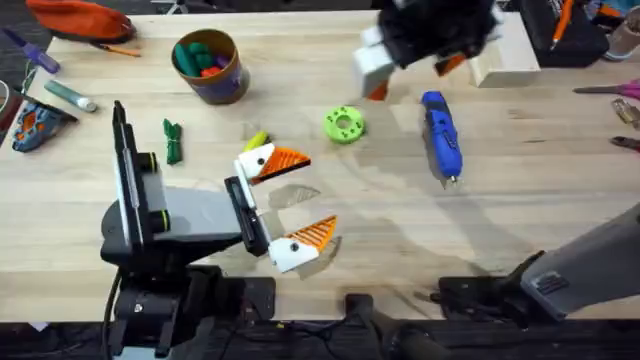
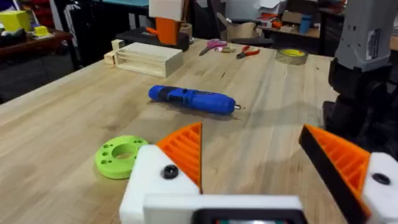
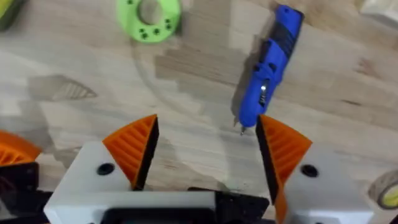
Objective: Pick up the gripper from the table and insert it into the empty holder that is missing its gripper. Then pick up a screw, insert it into the mounting hole, and use the screwdriver to tighten it. Finally, clean up the table by picking up the vegetable and placing it into the bucket.
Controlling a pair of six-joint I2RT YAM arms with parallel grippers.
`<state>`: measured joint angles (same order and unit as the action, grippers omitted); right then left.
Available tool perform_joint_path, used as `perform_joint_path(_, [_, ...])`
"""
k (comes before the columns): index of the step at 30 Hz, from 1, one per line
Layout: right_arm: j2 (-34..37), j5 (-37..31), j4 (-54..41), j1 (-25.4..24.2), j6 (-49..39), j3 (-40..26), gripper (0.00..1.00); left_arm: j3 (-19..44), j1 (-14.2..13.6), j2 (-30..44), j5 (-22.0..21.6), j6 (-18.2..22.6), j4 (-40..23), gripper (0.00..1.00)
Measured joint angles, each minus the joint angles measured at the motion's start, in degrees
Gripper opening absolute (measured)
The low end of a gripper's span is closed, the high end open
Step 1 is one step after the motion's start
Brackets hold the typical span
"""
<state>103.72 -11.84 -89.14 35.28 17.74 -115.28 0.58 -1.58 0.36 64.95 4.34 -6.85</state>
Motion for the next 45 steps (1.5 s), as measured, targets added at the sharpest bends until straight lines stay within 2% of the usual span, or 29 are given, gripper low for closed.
perform_joint_path(5, [-1.0,-0.5,0.5,-5.2,2.4,5.2,0.903,0.0,0.0,0.0,0.0,0.0,0.0,0.987])
perform_joint_path(11, [-1.0,-0.6,2.5,-8.2,3.5,11.4,0.904,0.0,0.0,0.0,0.0,0.0,0.0,0.986])
perform_joint_path(22, [-1.2,-0.6,3.5,-15.9,3.7,13.0,0.904,0.0,0.0,0.0,0.0,0.0,0.0,0.986])
perform_joint_path(24, [-3.2,-0.6,4.2,-17.5,3.7,13.2,0.904,0.0,0.0,0.0,0.0,0.0,0.0,0.986])
perform_joint_path(31, [-7.0,0.0,11.9,-20.4,3.7,17.9,0.914,0.0,0.0,0.0,0.0,0.0,0.0,0.986])
perform_joint_path(35, [-7.1,1.5,17.4,-21.9,3.1,23.7,0.987,0.0,0.0,0.0,0.0,0.0,0.0,0.987])
perform_joint_path(41, [-7.1,4.2,23.9,-23.4,0.1,30.5,0.992,0.0,0.0,0.0,0.0,0.0,0.0,0.987])
perform_joint_path(45, [-7.1,5.1,25.4,-23.9,-2.6,32.5,0.993,0.0,0.0,0.0,0.0,0.0,0.0,0.988])
